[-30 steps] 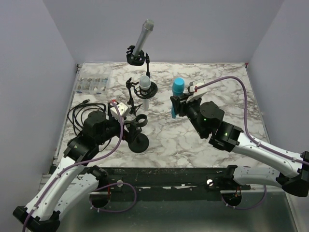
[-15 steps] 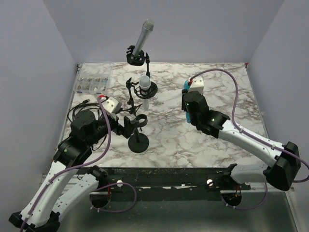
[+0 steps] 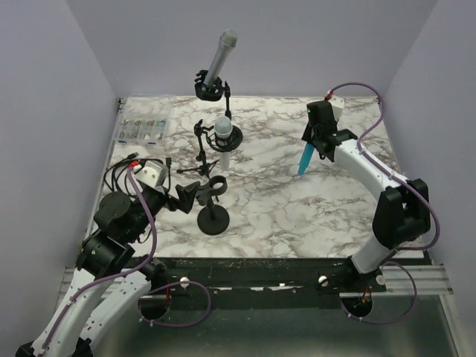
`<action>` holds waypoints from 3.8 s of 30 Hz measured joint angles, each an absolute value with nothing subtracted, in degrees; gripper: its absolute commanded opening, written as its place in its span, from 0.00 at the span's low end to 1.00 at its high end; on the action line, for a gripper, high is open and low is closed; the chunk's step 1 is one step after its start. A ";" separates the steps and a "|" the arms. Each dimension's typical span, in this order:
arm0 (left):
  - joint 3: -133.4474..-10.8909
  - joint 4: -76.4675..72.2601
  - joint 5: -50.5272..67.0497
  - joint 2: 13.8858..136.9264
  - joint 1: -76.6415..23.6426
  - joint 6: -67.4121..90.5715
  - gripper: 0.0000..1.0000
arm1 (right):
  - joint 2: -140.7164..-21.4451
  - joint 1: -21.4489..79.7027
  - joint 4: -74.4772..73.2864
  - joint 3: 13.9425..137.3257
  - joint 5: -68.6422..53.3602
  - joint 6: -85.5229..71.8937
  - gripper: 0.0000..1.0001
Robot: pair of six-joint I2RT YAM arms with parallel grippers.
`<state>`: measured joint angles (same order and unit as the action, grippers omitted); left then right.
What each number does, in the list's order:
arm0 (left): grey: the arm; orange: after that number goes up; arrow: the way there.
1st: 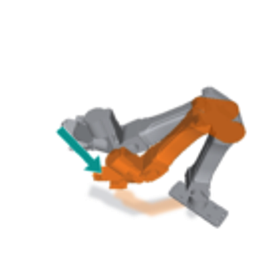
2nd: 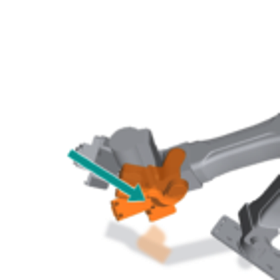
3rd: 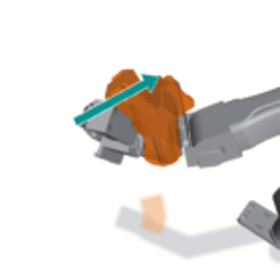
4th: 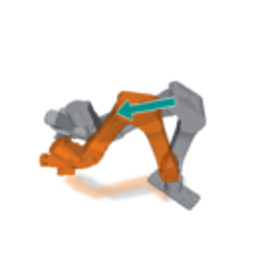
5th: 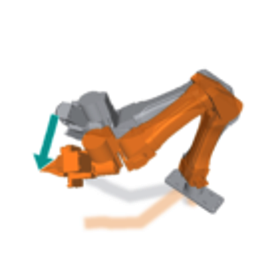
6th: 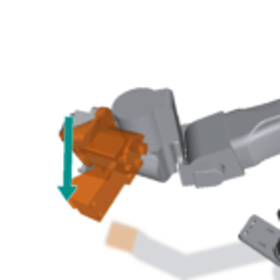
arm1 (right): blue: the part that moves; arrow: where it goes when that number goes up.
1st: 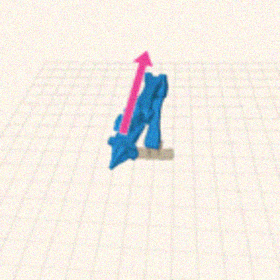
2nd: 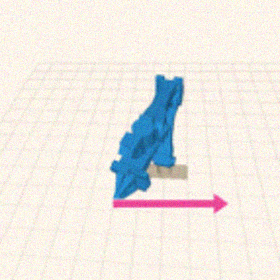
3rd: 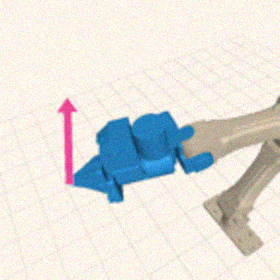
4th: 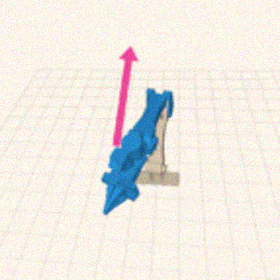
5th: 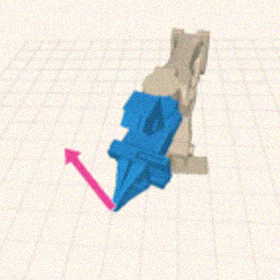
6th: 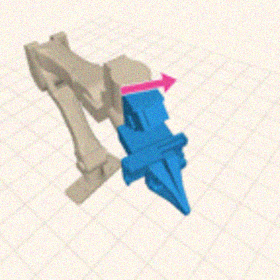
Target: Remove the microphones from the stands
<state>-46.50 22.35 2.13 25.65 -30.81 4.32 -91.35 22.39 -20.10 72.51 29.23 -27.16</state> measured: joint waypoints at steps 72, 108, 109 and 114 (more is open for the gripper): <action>-42.17 20.71 -15.84 19.09 -30.81 3.29 0.99 | -104.68 -1.65 -19.55 86.32 7.31 -28.69 0.85; -42.06 20.64 -15.90 22.41 -30.48 2.98 0.99 | -83.20 47.16 -3.33 85.34 0.34 -17.80 0.84; -42.06 20.64 -15.90 22.41 -30.48 2.98 0.99 | -84.27 48.10 -3.57 86.37 1.21 -17.19 0.84; -42.06 20.64 -15.90 22.41 -30.48 2.98 0.99 | -88.60 51.99 -6.48 90.37 6.48 -13.89 0.84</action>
<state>-42.06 20.64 -15.90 22.41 -30.48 2.98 -88.60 51.99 -6.48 90.37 6.48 -13.89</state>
